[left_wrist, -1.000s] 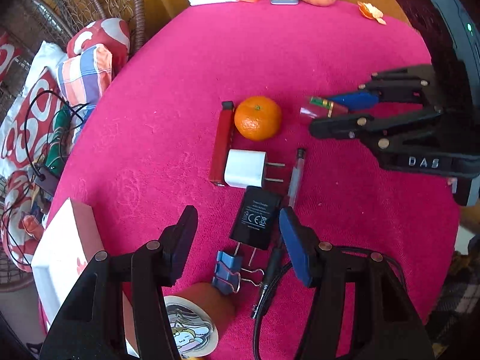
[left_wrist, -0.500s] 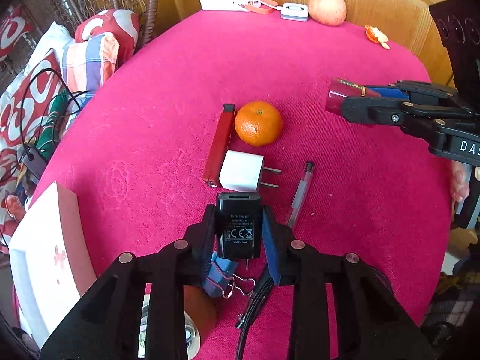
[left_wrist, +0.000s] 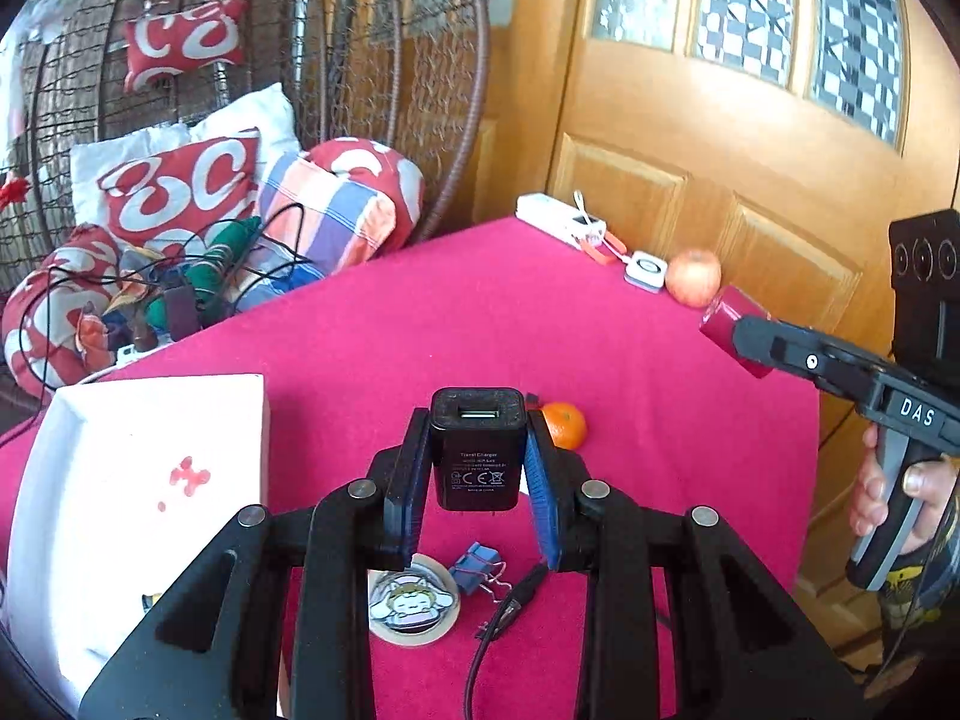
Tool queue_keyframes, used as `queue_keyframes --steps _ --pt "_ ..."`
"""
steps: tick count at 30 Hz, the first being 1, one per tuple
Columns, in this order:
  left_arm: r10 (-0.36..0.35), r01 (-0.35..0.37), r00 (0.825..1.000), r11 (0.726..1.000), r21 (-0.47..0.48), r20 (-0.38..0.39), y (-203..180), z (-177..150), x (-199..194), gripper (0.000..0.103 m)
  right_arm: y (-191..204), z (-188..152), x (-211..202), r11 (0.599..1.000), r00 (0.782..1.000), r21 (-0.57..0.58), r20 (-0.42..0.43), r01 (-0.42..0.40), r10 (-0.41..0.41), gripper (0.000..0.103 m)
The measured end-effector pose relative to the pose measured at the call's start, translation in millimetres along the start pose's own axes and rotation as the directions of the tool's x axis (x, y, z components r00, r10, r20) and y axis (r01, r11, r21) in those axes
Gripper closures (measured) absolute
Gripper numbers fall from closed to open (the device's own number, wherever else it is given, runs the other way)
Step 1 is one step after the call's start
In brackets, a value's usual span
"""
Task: Organize rigid objects
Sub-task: 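Carry the charger and jar over the tray and open both grippers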
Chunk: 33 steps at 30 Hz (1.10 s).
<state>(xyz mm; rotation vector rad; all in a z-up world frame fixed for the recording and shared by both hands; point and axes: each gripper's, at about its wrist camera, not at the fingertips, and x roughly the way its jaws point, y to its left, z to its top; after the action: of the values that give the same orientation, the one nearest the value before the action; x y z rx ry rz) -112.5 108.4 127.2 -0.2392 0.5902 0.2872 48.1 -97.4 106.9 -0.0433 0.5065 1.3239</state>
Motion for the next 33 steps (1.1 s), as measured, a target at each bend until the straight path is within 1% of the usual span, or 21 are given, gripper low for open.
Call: queue_keyframes --steps 4,7,13,17,21,23,26,27,29,31,33 --pt "0.038 -0.034 0.998 0.997 -0.070 0.054 28.2 0.6 -27.7 0.074 26.9 12.4 2.8 0.998 0.999 -0.054 0.006 -0.036 0.036 0.075" --pt "0.071 -0.061 0.994 0.991 -0.123 0.080 50.5 -3.7 -42.9 0.074 47.4 18.8 9.6 0.994 0.997 -0.081 -0.001 -0.073 0.073 0.075" --pt "0.156 -0.127 0.981 0.966 -0.227 0.114 92.4 -23.4 -71.3 0.074 87.9 26.7 33.9 0.980 0.986 -0.112 -0.051 -0.163 0.158 0.075" --pt "0.230 -0.186 0.966 0.935 -0.303 0.117 122.9 -38.2 -84.2 0.074 115.1 26.3 60.6 0.968 0.970 -0.111 -0.119 -0.225 0.212 0.075" --pt "0.298 -0.239 0.950 0.884 -0.402 0.090 160.8 -61.1 -93.9 0.074 137.6 16.1 99.1 0.960 0.947 -0.096 -0.215 -0.264 0.239 0.075" --pt "0.336 -0.276 0.940 0.856 -0.438 0.065 176.6 -73.9 -95.6 0.074 144.6 8.5 122.6 0.960 0.932 -0.068 -0.269 -0.271 0.244 0.075" --pt "0.359 -0.300 0.933 0.820 -0.488 0.030 195.9 -92.8 -93.9 0.074 159.3 -5.7 155.2 0.962 0.915 -0.069 -0.335 -0.264 0.226 0.075" --pt "0.371 -0.317 0.928 0.810 -0.493 0.013 199.4 -97.8 -92.2 0.074 163.8 -10.8 164.6 0.962 0.909 -0.075 -0.354 -0.262 0.220 0.075" --pt "0.394 -0.346 0.919 0.802 -0.486 -0.004 199.7 -105.1 -88.7 0.074 173.5 -22.0 183.3 0.962 0.898 -0.089 -0.390 -0.257 0.204 0.075" --pt "0.383 -0.335 0.924 0.801 -0.495 -0.007 201.9 -109.3 -84.9 0.074 182.1 -31.3 195.8 0.962 0.891 -0.103 -0.412 -0.253 0.190 0.075" --pt "0.378 -0.329 0.926 0.799 -0.504 -0.006 204.6 -112.3 -84.2 0.074 189.1 -36.9 201.9 0.960 0.891 -0.121 -0.418 -0.251 0.180 0.075"
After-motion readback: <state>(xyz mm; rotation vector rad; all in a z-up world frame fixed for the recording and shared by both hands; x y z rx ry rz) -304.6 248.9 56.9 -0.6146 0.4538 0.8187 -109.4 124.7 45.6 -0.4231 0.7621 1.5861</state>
